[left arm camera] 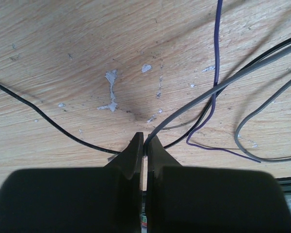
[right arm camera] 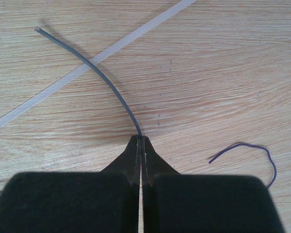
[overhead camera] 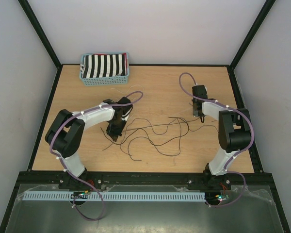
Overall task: Zip-tie the wires
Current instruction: Straighten the cable at the center of the board.
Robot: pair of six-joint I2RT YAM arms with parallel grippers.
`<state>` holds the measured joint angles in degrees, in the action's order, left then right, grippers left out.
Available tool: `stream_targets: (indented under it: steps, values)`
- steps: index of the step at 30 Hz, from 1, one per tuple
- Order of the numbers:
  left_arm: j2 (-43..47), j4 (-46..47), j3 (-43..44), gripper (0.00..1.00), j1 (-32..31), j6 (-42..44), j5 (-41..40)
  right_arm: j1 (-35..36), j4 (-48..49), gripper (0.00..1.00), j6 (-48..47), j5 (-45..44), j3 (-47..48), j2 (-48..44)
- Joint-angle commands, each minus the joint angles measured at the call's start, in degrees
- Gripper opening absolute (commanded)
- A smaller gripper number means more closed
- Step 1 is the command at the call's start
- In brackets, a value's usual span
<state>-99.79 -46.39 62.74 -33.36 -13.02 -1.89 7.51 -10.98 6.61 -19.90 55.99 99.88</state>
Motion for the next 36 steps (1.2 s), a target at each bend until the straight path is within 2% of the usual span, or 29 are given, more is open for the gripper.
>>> stream_targets:
  steps: [1,7,10,19,24,28,36]
  values:
    - [-0.6,-0.5,0.3,0.00,0.1,0.9,0.7,-0.4,-1.1,0.00,0.1,1.0,-0.7,0.4]
    - [-0.4,-0.5,1.5,0.00,0.1,1.5,2.3,-0.5,-1.9,0.00,0.9,7.2,0.0,-1.6]
    - [0.1,-0.6,2.3,0.01,0.1,2.2,3.2,-0.5,-2.5,0.06,1.4,10.2,0.5,-2.8]
    - [-1.4,-0.7,3.3,0.17,-0.1,3.4,4.4,-0.5,-4.2,0.16,1.8,13.1,1.5,-3.9]
    - [-2.4,-0.7,3.7,0.18,-0.1,3.4,3.7,-0.5,-4.3,0.18,2.4,15.4,1.7,-3.7]
    - [-2.7,-0.7,4.0,0.22,-0.1,3.3,3.6,-0.4,-4.4,0.29,2.6,16.4,1.7,-4.3]
    - [-3.4,-0.7,5.1,0.34,-0.3,3.3,3.9,-0.5,-4.4,0.45,3.7,21.3,2.3,-6.8]
